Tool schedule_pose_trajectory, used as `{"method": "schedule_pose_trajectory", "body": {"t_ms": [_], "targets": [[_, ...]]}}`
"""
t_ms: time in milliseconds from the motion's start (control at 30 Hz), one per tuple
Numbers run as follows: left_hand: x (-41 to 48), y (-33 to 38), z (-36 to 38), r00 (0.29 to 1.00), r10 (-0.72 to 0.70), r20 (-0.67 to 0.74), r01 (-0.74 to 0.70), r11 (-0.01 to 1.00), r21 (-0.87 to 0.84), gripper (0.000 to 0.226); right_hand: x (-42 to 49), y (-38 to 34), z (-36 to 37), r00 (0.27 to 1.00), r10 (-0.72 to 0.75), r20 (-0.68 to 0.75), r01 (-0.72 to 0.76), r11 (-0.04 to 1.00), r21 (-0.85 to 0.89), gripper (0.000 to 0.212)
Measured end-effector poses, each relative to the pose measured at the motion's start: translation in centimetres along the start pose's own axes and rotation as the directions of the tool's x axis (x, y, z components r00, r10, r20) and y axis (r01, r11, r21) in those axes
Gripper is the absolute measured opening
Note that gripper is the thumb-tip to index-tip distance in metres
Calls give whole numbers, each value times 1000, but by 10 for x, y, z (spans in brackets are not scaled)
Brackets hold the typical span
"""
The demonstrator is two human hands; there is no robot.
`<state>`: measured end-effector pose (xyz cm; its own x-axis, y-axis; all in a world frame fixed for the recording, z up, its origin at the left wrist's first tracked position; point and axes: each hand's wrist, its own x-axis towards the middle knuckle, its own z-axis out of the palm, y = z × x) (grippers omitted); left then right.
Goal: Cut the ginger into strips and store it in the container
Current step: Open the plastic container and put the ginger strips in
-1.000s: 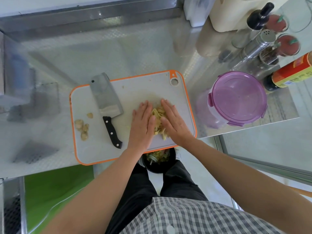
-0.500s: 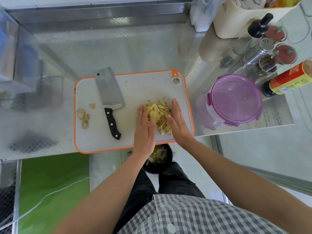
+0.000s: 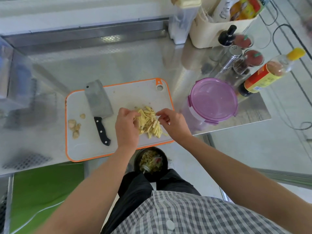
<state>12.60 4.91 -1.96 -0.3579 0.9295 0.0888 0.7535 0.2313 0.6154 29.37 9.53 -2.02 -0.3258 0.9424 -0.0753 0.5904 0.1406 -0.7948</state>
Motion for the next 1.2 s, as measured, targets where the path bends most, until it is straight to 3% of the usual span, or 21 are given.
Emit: {"method": "schedule_pose_trajectory", "body": {"t_ms": [100,200,267,333,400,467,500,567,633,767,933,1000,1200], "targets": [[0,3,0,996,44,-77,-33,991,133,4,-6,0,6,999,39,29,-39,999,-12,17],[2,8,-1,990,56,-126,-22,965,262,29,-6,-8,-1,1000,10,19,-10,999,-33,7],[4,16,2,992,62,-110,-32,966,257,28,-3,-11,-14,1000,-3,-14,2,999,-52,16],[7,28,10,998,55,-15,-52,986,155,9,-2,-8,-31,996,-8,-94,4,999,-50,26],[10,49,19,992,31,118,-23,998,-66,19,-3,2,-51,965,-76,-252,42,990,-138,33],[12,76,29,975,23,220,28,974,-226,15,-7,19,-71,919,-86,-384,-41,950,-309,33],[15,90,34,952,-3,305,87,961,-262,16,-11,26,-83,925,-19,-380,-136,916,-377,40],[22,112,49,873,-100,478,290,894,-342,23,-21,41,-101,960,212,-183,-277,820,-501,68],[29,122,71,828,-153,539,415,814,-406,31,-33,47,-110,953,300,-36,-261,758,-598,77],[29,130,92,782,-267,564,554,713,-430,33,-54,51,-111,989,130,-77,-150,816,-558,73],[13,133,90,699,-360,618,675,618,-404,29,-68,64,-117,999,28,-34,-42,844,-535,73],[13,132,95,712,-357,605,665,621,-416,30,-67,66,-118,1000,8,-24,-20,838,-545,71],[2,135,94,843,-307,442,493,770,-405,13,-67,71,-120,1000,-16,5,16,804,-594,71]]}}
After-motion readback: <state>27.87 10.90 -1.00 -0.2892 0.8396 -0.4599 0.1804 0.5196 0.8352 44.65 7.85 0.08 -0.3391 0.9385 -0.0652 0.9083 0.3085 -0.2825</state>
